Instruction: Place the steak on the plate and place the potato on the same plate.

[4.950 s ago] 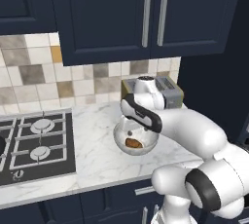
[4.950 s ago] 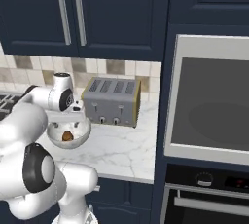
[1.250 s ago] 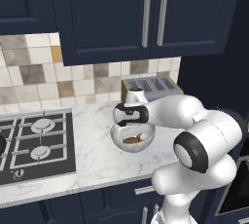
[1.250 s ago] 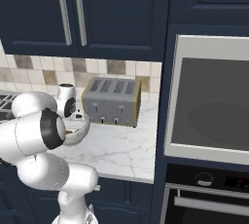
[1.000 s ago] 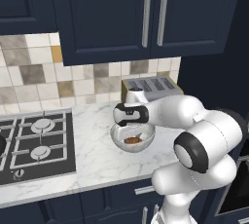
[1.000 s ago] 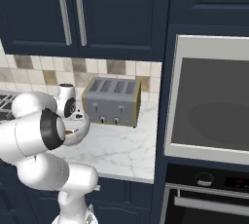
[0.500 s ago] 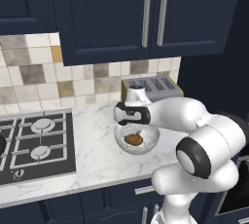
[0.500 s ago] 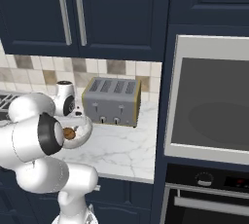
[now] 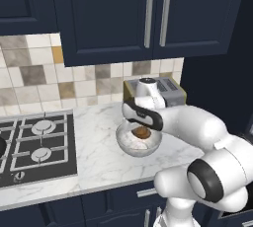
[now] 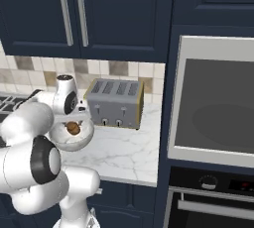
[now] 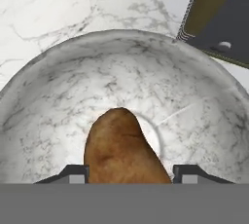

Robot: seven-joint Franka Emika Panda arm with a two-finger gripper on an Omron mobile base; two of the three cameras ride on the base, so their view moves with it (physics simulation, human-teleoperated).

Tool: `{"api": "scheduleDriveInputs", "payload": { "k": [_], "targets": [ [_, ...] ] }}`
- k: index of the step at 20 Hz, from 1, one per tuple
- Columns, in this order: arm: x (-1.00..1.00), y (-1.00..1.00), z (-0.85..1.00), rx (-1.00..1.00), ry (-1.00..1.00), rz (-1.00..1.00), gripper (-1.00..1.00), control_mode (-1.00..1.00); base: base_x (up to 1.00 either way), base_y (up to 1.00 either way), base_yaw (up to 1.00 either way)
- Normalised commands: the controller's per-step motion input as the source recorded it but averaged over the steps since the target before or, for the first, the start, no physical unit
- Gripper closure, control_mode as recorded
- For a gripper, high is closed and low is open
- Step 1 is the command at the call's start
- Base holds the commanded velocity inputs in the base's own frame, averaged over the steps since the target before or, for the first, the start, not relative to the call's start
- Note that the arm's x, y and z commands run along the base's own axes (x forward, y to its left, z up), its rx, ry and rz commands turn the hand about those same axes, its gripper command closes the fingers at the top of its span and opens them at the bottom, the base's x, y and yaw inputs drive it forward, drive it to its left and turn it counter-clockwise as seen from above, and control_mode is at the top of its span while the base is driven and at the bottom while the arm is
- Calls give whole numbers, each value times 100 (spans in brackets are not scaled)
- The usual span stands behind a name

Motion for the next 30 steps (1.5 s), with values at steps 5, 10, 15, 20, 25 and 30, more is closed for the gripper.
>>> {"api": "scheduleDriveInputs", "payload": {
  "k": [5,10,15,20,25,30],
  "targets": [
    [-26,-23,19,0,-16,-5,100,-100,0,0,0],
    [-39,-26,33,3,-14,-8,100,-100,0,0,0],
    [-38,-10,58,4,-6,-13,100,-100,0,0,0],
    [-38,-10,41,7,0,-13,100,-100,0,0,0],
    [-56,-26,45,2,0,-12,100,-100,0,0,0],
    [-57,-26,46,0,0,-10,100,-100,0,0,0]
  ]
}}
